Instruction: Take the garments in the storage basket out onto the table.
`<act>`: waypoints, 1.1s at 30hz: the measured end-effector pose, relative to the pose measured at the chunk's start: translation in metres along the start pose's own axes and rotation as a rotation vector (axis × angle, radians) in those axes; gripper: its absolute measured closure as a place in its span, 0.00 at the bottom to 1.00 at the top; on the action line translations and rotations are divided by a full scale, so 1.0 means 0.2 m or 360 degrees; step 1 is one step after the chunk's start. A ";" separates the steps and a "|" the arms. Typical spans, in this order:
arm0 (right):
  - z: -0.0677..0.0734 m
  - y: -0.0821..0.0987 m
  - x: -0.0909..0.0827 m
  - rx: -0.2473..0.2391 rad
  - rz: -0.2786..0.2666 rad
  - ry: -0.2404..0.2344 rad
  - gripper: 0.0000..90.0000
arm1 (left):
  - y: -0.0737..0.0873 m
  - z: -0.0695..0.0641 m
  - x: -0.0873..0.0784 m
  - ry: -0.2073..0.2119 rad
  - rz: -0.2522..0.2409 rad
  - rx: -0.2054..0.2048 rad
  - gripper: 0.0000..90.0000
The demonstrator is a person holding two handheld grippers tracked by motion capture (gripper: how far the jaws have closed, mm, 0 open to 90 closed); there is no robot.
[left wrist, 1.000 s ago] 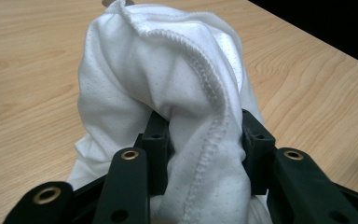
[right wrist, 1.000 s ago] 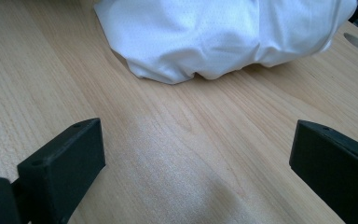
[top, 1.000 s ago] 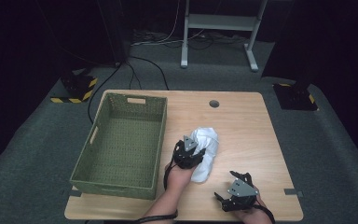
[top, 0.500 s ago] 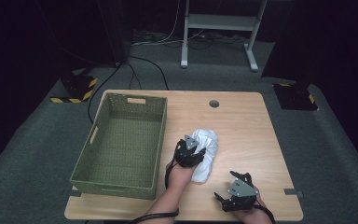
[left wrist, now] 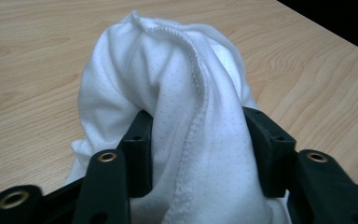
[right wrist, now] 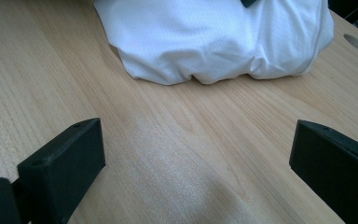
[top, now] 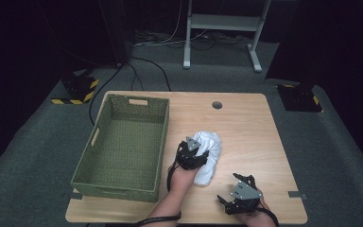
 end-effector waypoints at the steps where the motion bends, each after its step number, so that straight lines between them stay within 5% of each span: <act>1: 0.00 0.00 0.00 0.0000 0.0000 0.0000 0.03 | 0.00 0.00 0.00 0.0003 0.0001 -0.0003 0.51; 18: 0.00 0.00 0.00 -0.0003 0.0000 0.0001 0.03 | -0.02 0.00 -0.02 0.0048 -0.0040 0.0007 0.33; 33: 0.00 0.00 0.00 -0.0002 -0.0001 0.0002 0.03 | -0.12 -0.06 -0.09 0.0260 -0.0203 0.0023 0.16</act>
Point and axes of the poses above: each handheld gripper's, and its own axes: x roughly forward along the jaws, y roughly out of its underside, z roughly to its left, the point moved 5 cm from there along x, roughly forward along the jaws, and after that the axes turned 5 degrees about y, right-handed, at the moved point
